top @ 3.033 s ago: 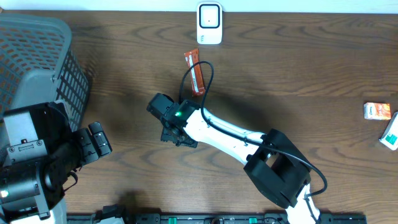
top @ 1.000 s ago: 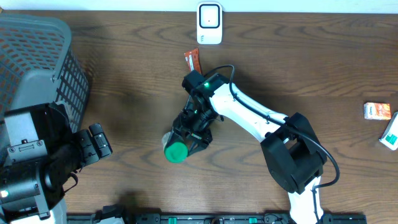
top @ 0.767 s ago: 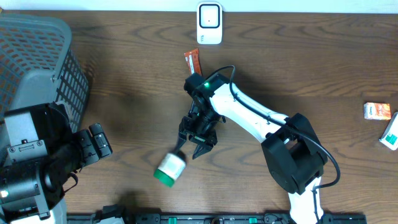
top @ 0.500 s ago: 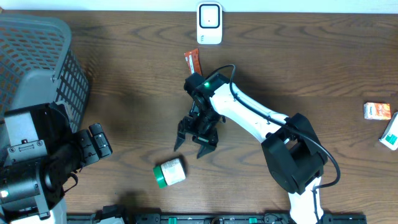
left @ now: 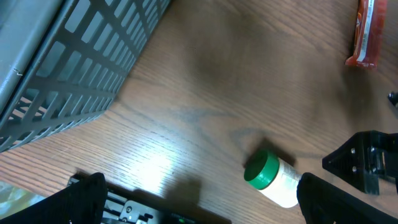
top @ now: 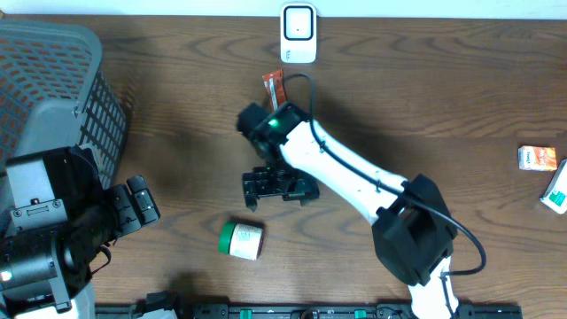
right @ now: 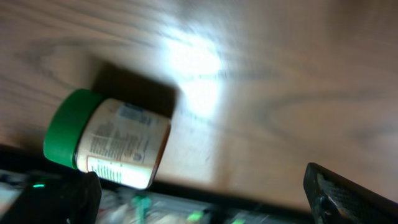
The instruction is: Scan the item barcode
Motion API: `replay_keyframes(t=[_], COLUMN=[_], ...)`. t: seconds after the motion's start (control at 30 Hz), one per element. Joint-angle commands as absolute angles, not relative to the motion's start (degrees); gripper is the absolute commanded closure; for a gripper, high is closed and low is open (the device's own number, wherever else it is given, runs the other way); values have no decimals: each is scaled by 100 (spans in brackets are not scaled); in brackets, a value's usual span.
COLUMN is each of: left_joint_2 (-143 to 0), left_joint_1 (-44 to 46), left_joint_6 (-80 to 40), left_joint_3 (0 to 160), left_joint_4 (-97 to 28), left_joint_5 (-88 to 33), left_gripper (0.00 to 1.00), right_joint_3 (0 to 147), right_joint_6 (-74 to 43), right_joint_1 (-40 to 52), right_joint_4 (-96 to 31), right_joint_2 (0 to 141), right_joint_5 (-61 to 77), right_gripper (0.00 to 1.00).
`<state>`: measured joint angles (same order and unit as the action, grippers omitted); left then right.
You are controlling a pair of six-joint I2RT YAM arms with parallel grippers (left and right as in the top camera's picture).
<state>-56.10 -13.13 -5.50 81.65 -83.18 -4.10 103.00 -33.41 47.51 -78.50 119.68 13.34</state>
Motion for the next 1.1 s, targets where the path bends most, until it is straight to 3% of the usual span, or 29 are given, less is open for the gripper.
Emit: replay_keyframes(t=[0.0, 0.27, 0.43, 0.6, 1.07], left_joint_2=[-5610, -5610, -5610, -5610, -5610], left_joint_1=[-1347, -1347, -1347, -1350, -1347], left_joint_6=[-473, -475, -475, -473, -320], left_joint_3=[8110, 8112, 8110, 8112, 8110], left_joint_4=[-8331, -8331, -8331, -8331, -8136], left_joint_5=[-357, -357, -357, -357, 279], left_gripper=[2, 2, 2, 2, 2], right_joint_3=[10457, 10388, 10374, 10193, 9439], right_joint_6=[-1929, 130, 1066, 1522, 1896], right_joint_1=[4845, 4875, 4928, 5096, 5905], right_joint_4=[-7863, -7026, -6530, -6423, -5776], right_joint_2=[11764, 11810, 11810, 11813, 11813], right_joint_5=[248, 154, 1299, 1905, 1824], right_gripper=[1, 1, 1, 1, 1])
